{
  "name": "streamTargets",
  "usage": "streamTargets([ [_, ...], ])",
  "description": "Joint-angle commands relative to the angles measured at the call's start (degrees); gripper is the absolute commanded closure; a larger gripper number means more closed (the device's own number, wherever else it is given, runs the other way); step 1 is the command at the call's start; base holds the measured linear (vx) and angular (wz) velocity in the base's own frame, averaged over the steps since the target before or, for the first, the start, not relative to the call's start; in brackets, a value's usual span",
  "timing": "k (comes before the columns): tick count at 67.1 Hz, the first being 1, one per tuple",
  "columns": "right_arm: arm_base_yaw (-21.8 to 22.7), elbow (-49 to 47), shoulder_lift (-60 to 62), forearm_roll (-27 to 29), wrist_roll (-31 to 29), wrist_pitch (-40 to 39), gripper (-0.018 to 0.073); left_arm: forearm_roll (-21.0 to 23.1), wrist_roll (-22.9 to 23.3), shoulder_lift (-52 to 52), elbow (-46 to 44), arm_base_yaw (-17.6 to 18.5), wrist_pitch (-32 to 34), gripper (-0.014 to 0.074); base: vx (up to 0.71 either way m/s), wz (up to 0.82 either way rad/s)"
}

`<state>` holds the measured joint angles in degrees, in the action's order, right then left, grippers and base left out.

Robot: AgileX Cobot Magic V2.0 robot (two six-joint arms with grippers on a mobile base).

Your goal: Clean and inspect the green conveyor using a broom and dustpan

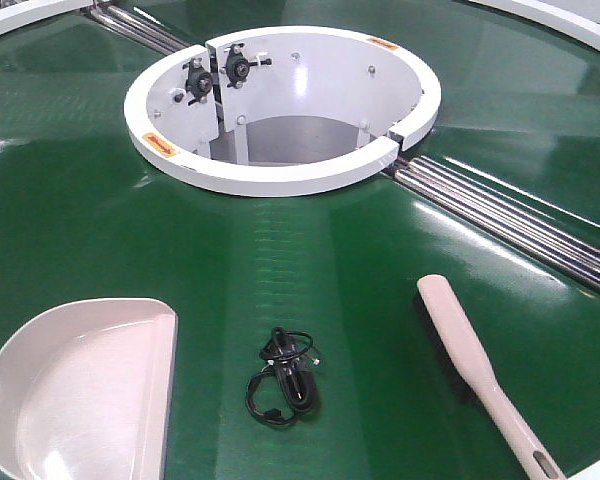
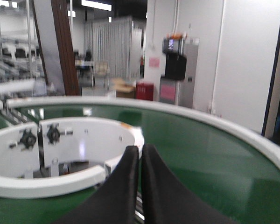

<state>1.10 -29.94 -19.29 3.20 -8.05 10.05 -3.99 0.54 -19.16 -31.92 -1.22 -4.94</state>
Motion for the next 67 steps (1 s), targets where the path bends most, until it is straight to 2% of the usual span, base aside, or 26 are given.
streamTargets([
  [1, 0.17, -5.55, -7.4, -0.37, 0.04, -0.36, 0.0544, 0.23, 0.58, -6.91, -6.45, 0.09, -4.02, 0.0583, 0.0, 0.0],
  [10, 0.18, -8.38, -15.42, 0.35, 0.04, -0.17, 0.044, 0.66, -0.17, -13.41, -9.66, 1.24, -9.08, 0.0482, 0.0, 0.0],
  [17, 0.18, -8.69, -19.51, 3.29, 0.04, -0.43, 0.0249, 2.54, -1.04, -16.34, -9.8, 2.04, -11.28, 0.034, 0.0, 0.0],
  [27, 0.18, -8.57, -21.4, 5.69, 0.04, -1.05, -0.0039, 7.49, -7.25, -17.87, -9.8, 2.1, -14.3, 0.0073, 0.0, 0.0],
  [33, 0.18, -8.57, -21.4, 5.75, 0.05, -2.21, -0.0136, 8.8, -11.51, -18.03, -9.8, 2.05, -14.1, -0.0038, 0.0, 0.0],
  [38, 0.18, -8.93, -21.4, 6.22, 0.05, -0.75, -0.016, 9.48, -13.84, -18.03, -9.8, 2.05, -13.92, -0.0091, 0.0, 0.0],
  [41, -0.09, -10.03, -21.48, 7.18, -0.06, 3.21, -0.0158, 9.54, -13.98, -18.03, -9.8, 2.05, -13.83, -0.0094, 0.0, 0.0],
  [51, -5.42, -16.46, -27.73, 7.39, -6.24, 16.44, -0.0127, 10.54, -13.98, -18.03, -9.8, 2.05, -13.83, -0.0071, 0.0, 0.0],
  [59, -9.21, -21.3, -35.83, 7.29, -4.68, 22.64, -0.0094, 10.54, -13.93, -18.03, -9.8, 2.05, -13.83, -0.0037, 0.0, 0.0],
  [67, -9.69, -24.82, -44.37, 6.91, -4.06, 26.8, -0.0071, 10.54, -13.93, -18.03, -9.8, 2.05, -13.83, -0.0009, 0.0, 0.0],
])
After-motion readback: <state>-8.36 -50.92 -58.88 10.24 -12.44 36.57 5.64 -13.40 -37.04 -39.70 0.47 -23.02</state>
